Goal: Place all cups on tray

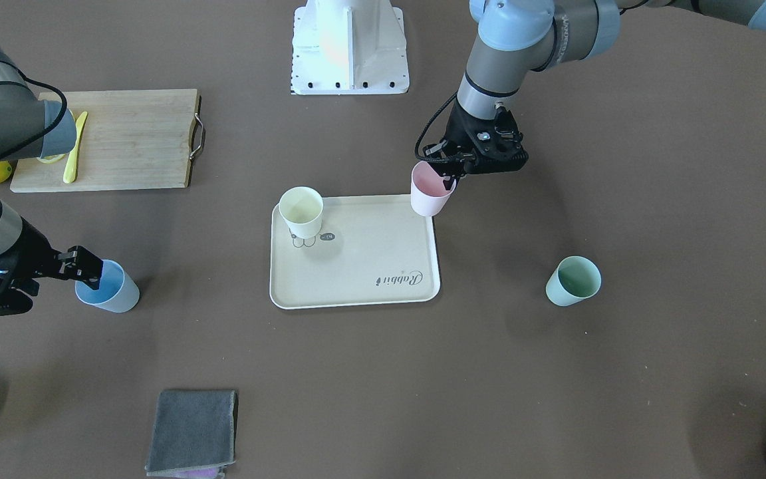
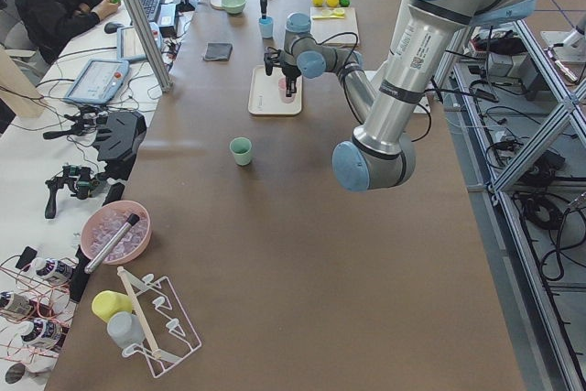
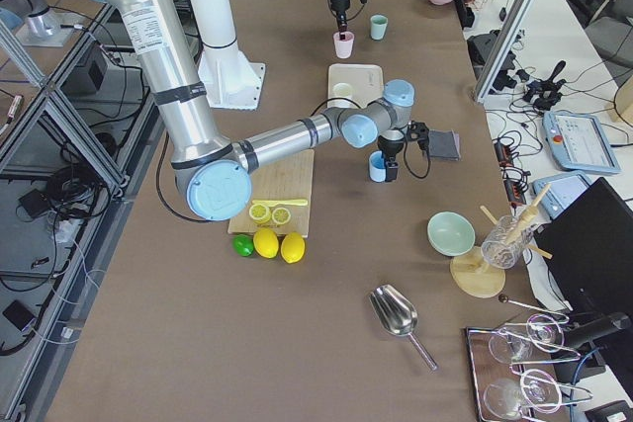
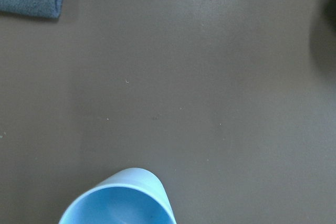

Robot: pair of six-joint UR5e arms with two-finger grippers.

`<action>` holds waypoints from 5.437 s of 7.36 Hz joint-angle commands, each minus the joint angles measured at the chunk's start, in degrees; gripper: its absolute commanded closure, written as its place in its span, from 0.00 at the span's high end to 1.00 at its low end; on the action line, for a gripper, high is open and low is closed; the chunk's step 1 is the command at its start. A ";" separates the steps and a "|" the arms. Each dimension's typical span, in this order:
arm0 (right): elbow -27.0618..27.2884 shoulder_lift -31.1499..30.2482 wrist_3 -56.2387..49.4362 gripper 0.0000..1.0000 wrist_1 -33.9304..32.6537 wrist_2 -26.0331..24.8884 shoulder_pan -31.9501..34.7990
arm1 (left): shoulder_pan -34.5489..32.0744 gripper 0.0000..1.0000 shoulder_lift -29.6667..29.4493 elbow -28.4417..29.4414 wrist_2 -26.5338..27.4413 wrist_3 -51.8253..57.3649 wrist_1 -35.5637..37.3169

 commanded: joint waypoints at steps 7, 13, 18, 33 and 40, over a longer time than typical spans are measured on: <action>-0.43 -0.30 0.66 1.00 0.01 -0.06 -1.96 | 2.02 0.00 -2.91 5.70 0.26 -0.17 -2.29; -2.54 0.14 0.66 1.00 0.62 -0.76 -2.75 | 2.11 0.00 -5.03 10.55 0.34 -0.17 -4.94; -3.25 0.05 0.66 0.72 0.97 -1.73 -3.28 | 2.02 0.97 -5.29 12.93 1.91 0.18 -8.27; 0.12 22.36 17.43 0.00 -13.81 -1.81 -10.02 | -21.96 0.97 3.32 5.11 -15.56 34.41 -0.23; -8.78 23.52 25.36 0.00 -0.17 -6.20 -17.68 | -27.42 0.97 3.23 13.62 -15.83 46.23 -0.72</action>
